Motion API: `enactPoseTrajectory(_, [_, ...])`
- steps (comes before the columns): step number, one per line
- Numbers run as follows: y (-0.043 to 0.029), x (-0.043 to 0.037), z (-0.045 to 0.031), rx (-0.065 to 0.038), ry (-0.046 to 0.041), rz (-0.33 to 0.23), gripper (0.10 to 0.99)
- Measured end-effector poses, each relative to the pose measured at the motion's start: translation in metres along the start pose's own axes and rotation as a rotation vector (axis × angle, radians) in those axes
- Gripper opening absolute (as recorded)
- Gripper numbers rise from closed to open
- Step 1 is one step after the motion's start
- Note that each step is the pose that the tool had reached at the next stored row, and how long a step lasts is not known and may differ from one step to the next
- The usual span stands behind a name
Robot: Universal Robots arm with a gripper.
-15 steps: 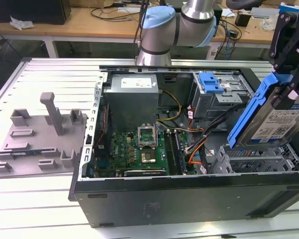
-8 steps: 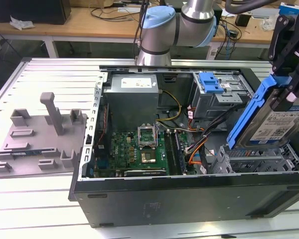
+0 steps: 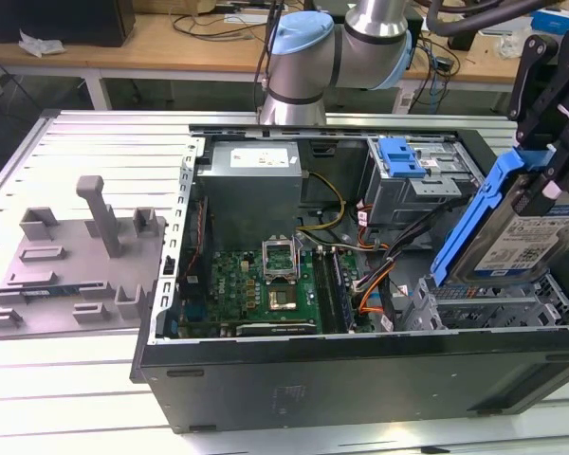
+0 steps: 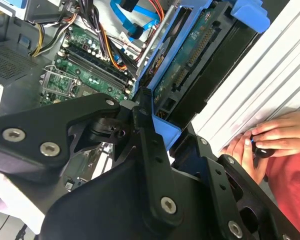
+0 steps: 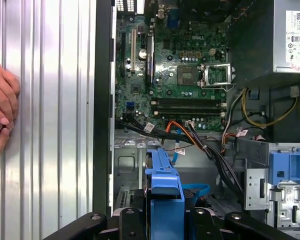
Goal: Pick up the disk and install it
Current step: 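Insert the disk into the insertion slot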
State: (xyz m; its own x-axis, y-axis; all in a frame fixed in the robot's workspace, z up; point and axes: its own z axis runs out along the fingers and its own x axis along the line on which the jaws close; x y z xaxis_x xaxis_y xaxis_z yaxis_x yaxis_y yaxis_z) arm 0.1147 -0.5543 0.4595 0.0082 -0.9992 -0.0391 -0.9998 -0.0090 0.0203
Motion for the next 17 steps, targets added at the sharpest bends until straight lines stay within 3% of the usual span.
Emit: enactPoseTrajectory(17, [-0.0006,0.0009,0.0180,0.000,-0.0006,0.000,0.369])
